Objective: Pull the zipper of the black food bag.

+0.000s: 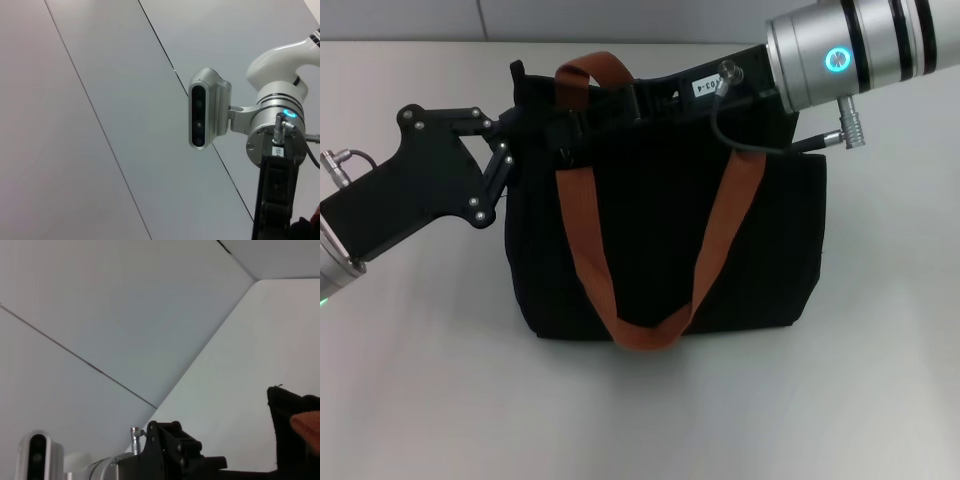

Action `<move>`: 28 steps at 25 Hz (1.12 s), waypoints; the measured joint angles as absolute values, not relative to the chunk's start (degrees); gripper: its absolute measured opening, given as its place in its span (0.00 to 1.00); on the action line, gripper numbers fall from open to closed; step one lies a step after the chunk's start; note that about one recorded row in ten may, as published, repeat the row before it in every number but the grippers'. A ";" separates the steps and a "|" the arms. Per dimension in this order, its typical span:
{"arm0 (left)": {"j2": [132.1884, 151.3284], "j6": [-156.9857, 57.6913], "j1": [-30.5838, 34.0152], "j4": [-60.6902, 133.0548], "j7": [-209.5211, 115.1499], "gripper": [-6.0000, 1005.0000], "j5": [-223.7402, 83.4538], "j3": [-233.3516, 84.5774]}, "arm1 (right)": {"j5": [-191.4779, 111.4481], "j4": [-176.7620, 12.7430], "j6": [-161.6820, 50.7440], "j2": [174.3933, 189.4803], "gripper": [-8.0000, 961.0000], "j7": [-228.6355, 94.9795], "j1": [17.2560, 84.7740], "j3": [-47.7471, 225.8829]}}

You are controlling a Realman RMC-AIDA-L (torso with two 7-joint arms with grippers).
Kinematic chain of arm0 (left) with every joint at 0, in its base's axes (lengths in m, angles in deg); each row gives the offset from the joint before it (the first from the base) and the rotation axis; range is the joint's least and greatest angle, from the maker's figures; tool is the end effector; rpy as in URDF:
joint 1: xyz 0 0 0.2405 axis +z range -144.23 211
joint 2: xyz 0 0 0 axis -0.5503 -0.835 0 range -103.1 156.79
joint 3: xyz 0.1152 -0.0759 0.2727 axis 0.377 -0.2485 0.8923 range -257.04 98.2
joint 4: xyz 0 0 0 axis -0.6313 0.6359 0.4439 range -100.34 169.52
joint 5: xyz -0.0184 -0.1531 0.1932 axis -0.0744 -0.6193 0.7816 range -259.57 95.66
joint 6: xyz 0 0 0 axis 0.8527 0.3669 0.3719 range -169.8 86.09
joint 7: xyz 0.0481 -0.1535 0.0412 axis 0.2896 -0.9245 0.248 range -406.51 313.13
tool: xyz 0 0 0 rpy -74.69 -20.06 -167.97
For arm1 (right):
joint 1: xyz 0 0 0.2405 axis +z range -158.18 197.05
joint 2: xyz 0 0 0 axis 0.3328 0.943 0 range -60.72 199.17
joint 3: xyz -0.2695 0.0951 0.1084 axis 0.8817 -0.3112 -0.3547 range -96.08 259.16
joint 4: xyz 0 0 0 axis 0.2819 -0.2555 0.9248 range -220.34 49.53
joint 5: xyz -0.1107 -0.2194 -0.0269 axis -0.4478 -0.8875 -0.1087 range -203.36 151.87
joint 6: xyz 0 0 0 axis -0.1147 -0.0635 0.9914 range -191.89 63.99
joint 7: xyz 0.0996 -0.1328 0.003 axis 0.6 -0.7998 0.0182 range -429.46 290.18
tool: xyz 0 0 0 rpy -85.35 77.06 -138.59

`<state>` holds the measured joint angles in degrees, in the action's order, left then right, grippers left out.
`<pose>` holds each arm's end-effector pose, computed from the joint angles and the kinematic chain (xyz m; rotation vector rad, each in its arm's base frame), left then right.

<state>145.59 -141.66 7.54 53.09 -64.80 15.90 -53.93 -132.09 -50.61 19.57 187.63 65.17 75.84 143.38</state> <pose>-0.3263 0.3437 -0.0328 -2.1663 0.2771 -0.9314 0.0997 0.4661 -0.0970 2.6434 -1.2540 -0.5038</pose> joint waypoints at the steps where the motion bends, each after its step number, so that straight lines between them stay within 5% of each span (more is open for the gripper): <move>1: 145.59 -141.66 7.45 52.96 -64.80 0.04 15.80 -53.93 | -132.09 -50.59 19.40 187.65 0.41 65.17 75.82 143.58; 28: 145.48 -141.47 6.40 52.43 -64.79 0.04 15.65 -53.93 | -132.09 -45.60 18.05 188.14 0.25 62.48 73.62 146.23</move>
